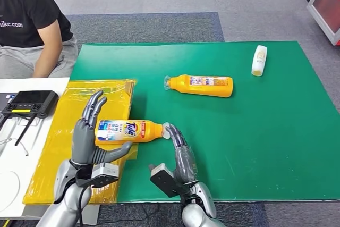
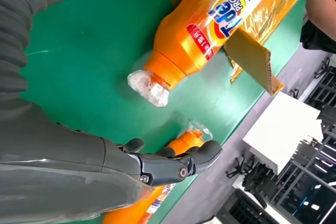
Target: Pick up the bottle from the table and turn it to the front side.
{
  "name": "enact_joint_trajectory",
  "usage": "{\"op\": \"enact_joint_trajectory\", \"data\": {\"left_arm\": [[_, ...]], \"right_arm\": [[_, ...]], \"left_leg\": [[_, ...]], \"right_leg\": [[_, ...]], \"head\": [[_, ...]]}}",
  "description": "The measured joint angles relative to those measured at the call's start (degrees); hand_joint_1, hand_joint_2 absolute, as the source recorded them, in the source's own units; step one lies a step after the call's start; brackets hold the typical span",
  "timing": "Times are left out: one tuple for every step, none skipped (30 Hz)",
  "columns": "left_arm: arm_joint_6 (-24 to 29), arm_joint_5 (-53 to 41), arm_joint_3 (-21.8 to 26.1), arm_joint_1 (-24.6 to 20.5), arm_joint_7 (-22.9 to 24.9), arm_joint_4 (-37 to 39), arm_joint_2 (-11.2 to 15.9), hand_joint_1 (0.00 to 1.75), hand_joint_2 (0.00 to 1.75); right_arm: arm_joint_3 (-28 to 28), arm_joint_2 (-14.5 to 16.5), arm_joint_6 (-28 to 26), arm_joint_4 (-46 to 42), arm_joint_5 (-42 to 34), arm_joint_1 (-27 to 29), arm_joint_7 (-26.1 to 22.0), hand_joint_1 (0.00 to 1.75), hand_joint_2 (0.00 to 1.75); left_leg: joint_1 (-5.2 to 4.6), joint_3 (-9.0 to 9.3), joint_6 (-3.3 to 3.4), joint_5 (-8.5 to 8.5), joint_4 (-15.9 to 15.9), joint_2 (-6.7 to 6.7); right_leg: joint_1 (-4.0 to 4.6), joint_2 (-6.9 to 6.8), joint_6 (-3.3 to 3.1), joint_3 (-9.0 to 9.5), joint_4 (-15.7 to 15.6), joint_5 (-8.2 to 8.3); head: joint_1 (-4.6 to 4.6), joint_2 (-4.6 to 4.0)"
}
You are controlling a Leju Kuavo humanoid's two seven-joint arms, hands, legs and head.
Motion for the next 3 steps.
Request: {"op": "enact_joint_trajectory", "data": {"left_arm": [[0.7,-0.2,0.0,0.2,0.0,-0.1,-0.2,0.00,0.00],[1.4,-0.3,0.0,0.4,-0.1,-0.2,-0.4,0.00,0.00],[1.8,-0.2,0.0,0.4,-0.2,-0.3,-0.5,0.00,0.00]], "right_arm": [[0.0,0.0,0.0,0.0,0.1,0.0,-0.1,0.00,1.75],[-0.1,0.0,0.0,0.0,0.2,0.0,-0.2,0.00,1.75],[-0.1,0.0,0.0,0.0,0.3,0.0,-0.2,0.00,1.75]], "left_leg": [[0.00,0.00,-0.01,0.01,0.0,0.00],[0.00,0.00,-0.02,0.02,0.0,0.00],[0.00,0.00,-0.02,0.02,0.0,0.00]], "right_leg": [[0.00,0.00,0.00,0.00,0.0,0.00],[0.00,0.00,0.00,0.00,0.0,0.01],[0.00,0.00,0.00,0.00,0.0,0.01]], "head": [[-0.01,0.00],[-0.01,0.00],[-0.01,0.00]]}}
